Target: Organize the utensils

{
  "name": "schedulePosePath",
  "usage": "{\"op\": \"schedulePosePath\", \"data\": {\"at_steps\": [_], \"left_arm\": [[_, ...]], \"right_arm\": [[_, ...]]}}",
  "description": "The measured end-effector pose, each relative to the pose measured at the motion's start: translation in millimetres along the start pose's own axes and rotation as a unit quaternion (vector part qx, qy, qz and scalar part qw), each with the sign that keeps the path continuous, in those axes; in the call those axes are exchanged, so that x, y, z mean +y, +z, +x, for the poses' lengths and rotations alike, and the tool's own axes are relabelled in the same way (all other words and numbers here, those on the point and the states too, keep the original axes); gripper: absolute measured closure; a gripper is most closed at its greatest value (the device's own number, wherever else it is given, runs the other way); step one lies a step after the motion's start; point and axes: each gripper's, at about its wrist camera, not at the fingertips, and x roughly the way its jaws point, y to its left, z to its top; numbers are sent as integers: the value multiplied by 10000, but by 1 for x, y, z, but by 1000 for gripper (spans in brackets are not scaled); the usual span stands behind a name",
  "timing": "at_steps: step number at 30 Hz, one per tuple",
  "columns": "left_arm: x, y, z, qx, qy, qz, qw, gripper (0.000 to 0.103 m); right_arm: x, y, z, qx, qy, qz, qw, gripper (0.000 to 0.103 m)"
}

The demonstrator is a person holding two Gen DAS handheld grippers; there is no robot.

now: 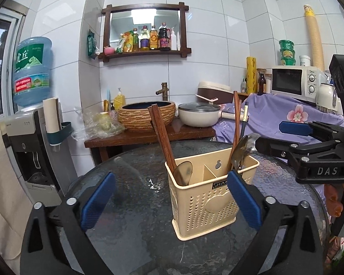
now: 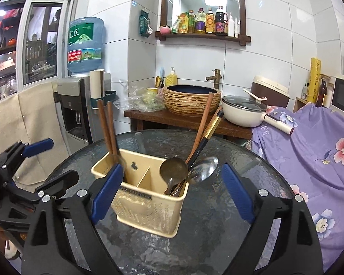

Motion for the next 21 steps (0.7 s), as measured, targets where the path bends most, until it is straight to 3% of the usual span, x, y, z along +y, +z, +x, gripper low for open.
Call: {"op": "schedulePosePath", "data": {"at_steps": [3, 12, 21], "left_arm": [[-2, -8, -14, -118, 20, 25, 9999, 6], [-11, -48, -63, -148, 424, -178, 9988, 6], [-18, -89, -110, -4, 312, -611, 9976, 6]], "right_arm": [[4, -12, -15, -142, 25, 64, 9999, 6], [21, -66, -81, -593, -22, 334, 9977, 6], [57, -134, -155, -998, -769, -155, 9919, 6]]}}
